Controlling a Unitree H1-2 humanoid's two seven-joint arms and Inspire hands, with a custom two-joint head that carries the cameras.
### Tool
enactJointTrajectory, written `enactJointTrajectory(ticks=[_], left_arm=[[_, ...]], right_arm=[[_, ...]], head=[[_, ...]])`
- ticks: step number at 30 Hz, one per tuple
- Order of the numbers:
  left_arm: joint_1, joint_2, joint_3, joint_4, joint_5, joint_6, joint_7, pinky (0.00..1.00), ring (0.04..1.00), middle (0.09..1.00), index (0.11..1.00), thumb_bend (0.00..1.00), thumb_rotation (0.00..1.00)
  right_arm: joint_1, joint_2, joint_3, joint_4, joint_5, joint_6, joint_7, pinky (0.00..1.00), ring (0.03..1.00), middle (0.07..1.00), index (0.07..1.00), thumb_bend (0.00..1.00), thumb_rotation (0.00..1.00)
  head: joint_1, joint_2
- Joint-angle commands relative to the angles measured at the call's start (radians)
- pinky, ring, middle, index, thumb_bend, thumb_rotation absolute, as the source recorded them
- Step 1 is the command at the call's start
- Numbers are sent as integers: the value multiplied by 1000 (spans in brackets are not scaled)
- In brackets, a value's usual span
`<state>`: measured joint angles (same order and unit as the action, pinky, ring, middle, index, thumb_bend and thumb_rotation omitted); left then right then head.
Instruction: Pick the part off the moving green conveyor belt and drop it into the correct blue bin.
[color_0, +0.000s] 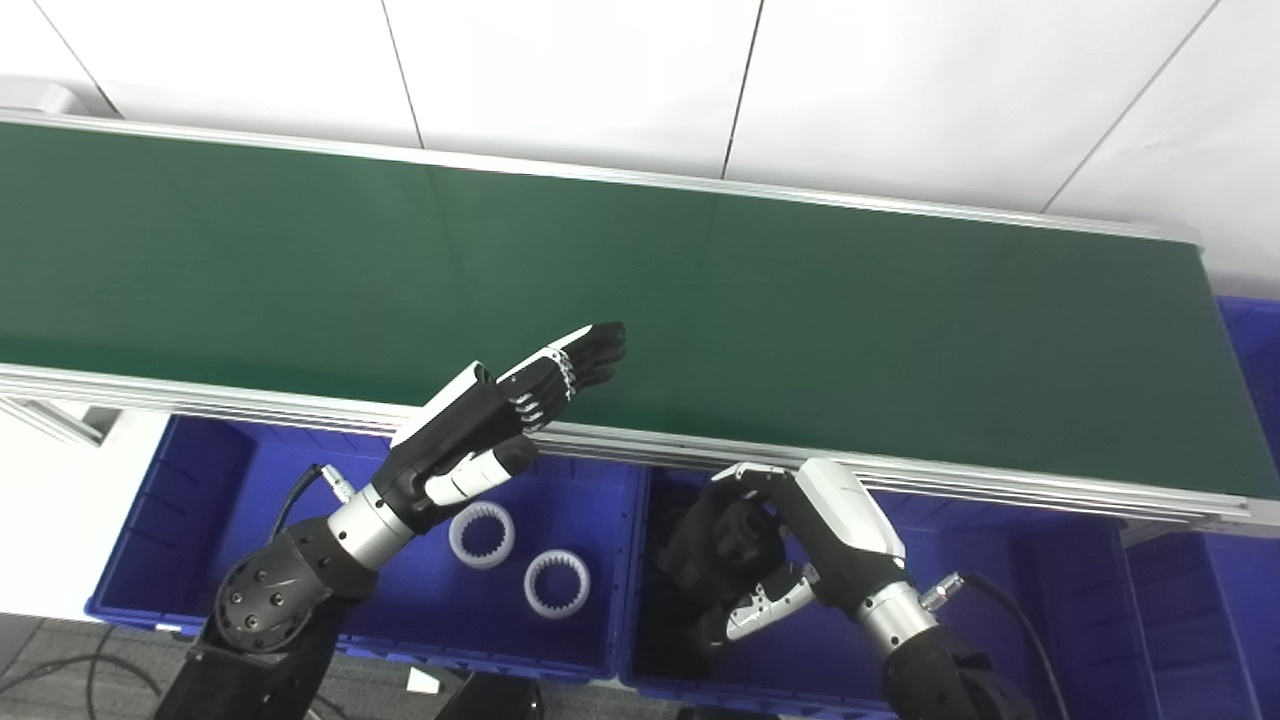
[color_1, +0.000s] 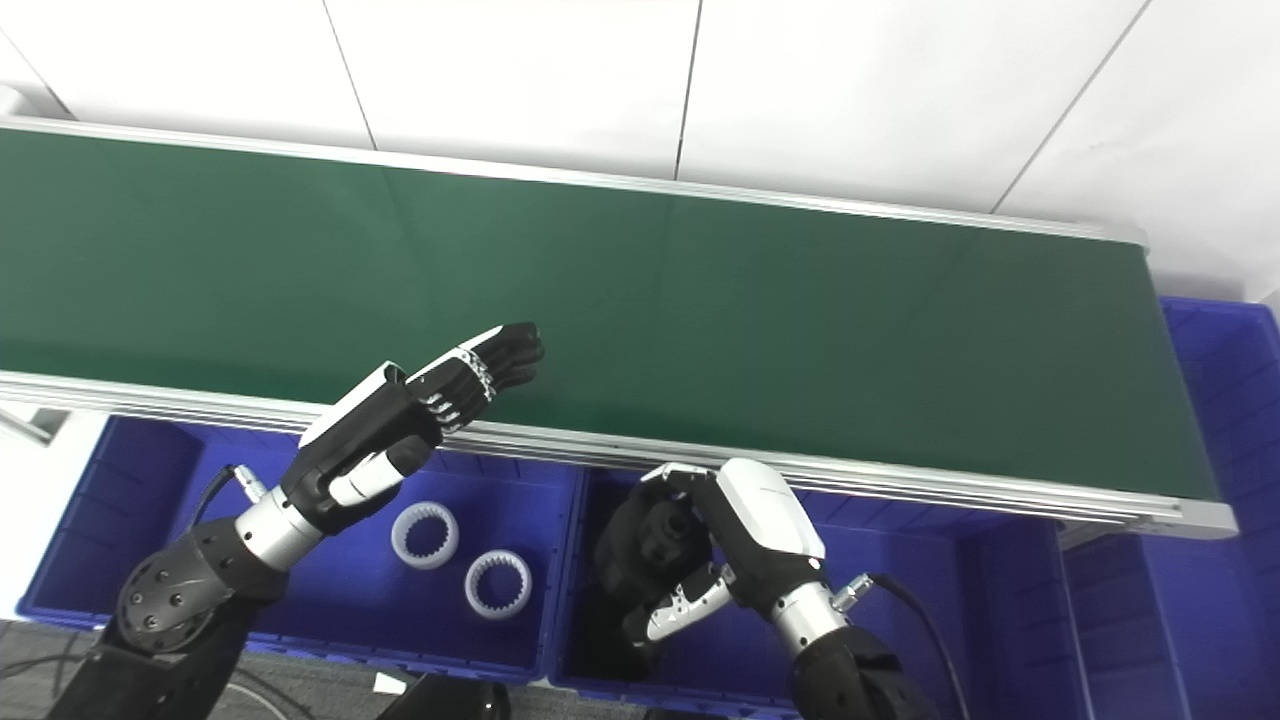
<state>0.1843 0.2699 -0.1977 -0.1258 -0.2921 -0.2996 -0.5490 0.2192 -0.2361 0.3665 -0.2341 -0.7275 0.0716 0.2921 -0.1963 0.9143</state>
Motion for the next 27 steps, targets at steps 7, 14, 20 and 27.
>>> enactJointTrajectory(ticks=[7, 14, 20, 27], left_arm=[[-6, 7, 12, -27, -21, -20, -5, 965, 977, 980, 946, 467, 802], [-5, 6, 14, -29, -23, -12, -7, 963, 976, 978, 947, 468, 799], [-7, 3, 12, -20, -21, -14, -9, 964, 976, 979, 947, 458, 792], [-12, 4, 15, -8, -19, -19, -10, 968, 978, 979, 949, 459, 795]], right_arm=[[-9, -11, 4, -42, -6, -13, -12, 659, 697, 715, 708, 906, 448], [-8, -23, 7, -72, 5, -16, 3, 645, 685, 707, 705, 810, 377], [9, -18, -17, -110, 33, -28, -28, 606, 660, 683, 681, 771, 357], [55, 11, -86, -198, 234, -119, -120, 521, 585, 631, 646, 629, 415]], head=[[7, -1], [2, -2], [4, -1], [-5, 1]])
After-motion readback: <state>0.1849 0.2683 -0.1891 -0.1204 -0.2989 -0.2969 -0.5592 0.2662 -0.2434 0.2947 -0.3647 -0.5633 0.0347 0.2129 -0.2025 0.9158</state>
